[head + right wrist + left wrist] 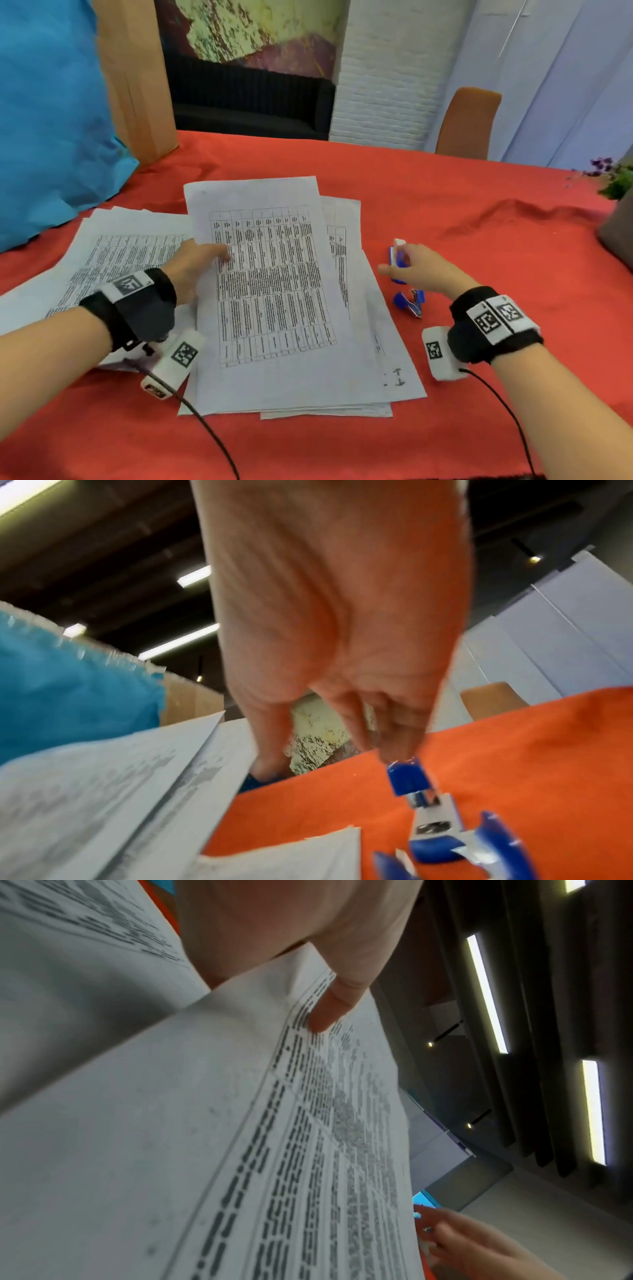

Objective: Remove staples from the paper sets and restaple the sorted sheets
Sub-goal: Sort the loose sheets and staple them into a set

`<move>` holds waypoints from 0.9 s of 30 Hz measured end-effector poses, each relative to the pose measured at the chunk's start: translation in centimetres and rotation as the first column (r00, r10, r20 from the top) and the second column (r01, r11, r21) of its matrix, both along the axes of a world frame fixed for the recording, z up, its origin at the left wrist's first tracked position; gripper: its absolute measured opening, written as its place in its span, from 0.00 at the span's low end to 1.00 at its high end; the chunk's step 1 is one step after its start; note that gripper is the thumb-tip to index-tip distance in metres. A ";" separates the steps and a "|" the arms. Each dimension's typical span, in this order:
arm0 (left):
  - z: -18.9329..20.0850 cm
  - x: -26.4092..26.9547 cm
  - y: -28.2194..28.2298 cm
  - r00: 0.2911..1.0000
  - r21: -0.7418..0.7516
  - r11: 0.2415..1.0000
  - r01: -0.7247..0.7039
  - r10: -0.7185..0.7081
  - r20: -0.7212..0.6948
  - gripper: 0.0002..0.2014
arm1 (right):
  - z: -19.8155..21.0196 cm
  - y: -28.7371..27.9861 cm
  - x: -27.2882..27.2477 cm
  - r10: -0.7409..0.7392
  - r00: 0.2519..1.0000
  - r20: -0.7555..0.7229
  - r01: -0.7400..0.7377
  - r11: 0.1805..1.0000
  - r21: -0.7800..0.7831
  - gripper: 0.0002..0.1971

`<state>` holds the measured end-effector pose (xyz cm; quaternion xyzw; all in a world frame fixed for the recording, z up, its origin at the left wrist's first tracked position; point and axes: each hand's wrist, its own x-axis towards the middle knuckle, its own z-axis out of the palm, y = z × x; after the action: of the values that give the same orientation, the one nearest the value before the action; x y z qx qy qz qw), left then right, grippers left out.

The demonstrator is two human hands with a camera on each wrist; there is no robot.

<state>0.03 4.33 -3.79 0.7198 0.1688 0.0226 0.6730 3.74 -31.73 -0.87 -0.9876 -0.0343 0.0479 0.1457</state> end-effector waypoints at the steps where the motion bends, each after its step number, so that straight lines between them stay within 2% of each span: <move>1: 0.0 0.1 0.1 1.000 -0.032 0.999 -0.024 0.024 0.012 0.05 | 0.3 0.8 -0.3 0.003 1.000 -0.016 0.001 0.968 0.250 0.40; 2: -0.3 0.4 0.2 0.999 -0.070 0.997 -0.038 0.039 0.023 0.10 | 0.3 1.8 -0.7 0.036 0.994 -0.103 0.018 0.877 0.480 0.45; 3: -0.6 0.6 0.0 0.998 -0.118 0.992 -0.041 0.045 0.034 0.14 | 0.2 3.1 -1.4 0.106 0.973 -0.206 0.058 0.749 0.660 0.44; 4: -0.6 0.6 -0.6 0.998 -0.136 0.990 -0.034 0.041 0.050 0.15 | -0.2 4.5 -1.7 0.179 0.945 -0.275 0.106 0.625 0.773 0.39; 5: -0.8 0.8 -1.2 0.996 -0.134 0.991 -0.027 0.038 0.082 0.15 | -0.5 5.8 -1.7 0.229 0.932 -0.281 0.124 0.526 0.841 0.35; 7: -0.5 1.1 -2.9 0.979 -0.033 0.996 -0.087 0.091 0.180 0.15 | -0.6 8.2 -0.9 0.257 0.953 -0.163 0.026 0.464 0.885 0.30; 9: 1.4 1.4 -4.3 0.926 0.066 0.973 -0.220 0.187 0.328 0.14 | 0.6 9.4 0.2 0.153 0.988 0.001 -0.066 0.425 0.903 0.25; 11: 4.8 1.7 -4.9 0.850 0.107 0.958 -0.266 0.180 0.496 0.13 | 3.3 9.2 1.3 0.048 0.992 0.118 -0.128 0.365 0.922 0.22; 13: 9.3 1.8 -5.4 0.726 0.075 0.976 -0.205 0.100 0.680 0.14 | 7.4 8.6 1.7 -0.023 0.956 0.293 -0.273 0.304 0.913 0.20; 15: 13.8 1.7 -6.0 0.565 0.054 0.988 -0.147 0.039 0.824 0.14 | 11.5 8.3 1.7 -0.073 0.881 0.468 -0.437 0.256 0.862 0.17; 17: 16.5 1.9 -6.7 0.482 0.055 0.987 -0.150 0.025 0.876 0.14 | 14.0 8.0 1.5 -0.091 0.821 0.564 -0.535 0.224 0.815 0.17; 19: 16.6 2.2 -7.3 0.488 0.048 0.981 -0.187 0.051 0.871 0.11 | 13.8 7.6 1.5 -0.085 0.812 0.578 -0.548 0.232 0.804 0.20; 22: 12.6 2.5 -7.3 0.596 0.060 0.970 -0.237 0.096 0.797 0.07 | 9.6 6.8 1.7 -0.011 0.881 0.473 -0.456 0.245 0.855 0.30; 25: 8.6 2.6 -7.2 0.698 0.228 0.924 -0.307 0.056 0.714 0.07 | 6.0 6.5 1.5 0.000 0.950 0.312 -0.302 0.253 0.919 0.41; 27: 8.5 2.9 -7.6 0.681 0.297 0.898 -0.324 0.004 0.732 0.09 | 5.8 7.1 1.6 -0.029 0.953 0.302 -0.285 0.258 0.923 0.40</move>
<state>2.91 -3.27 4.72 0.7574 -0.0494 0.3963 0.5165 5.37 -24.63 4.94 -0.6883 -0.1555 -0.0995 0.7016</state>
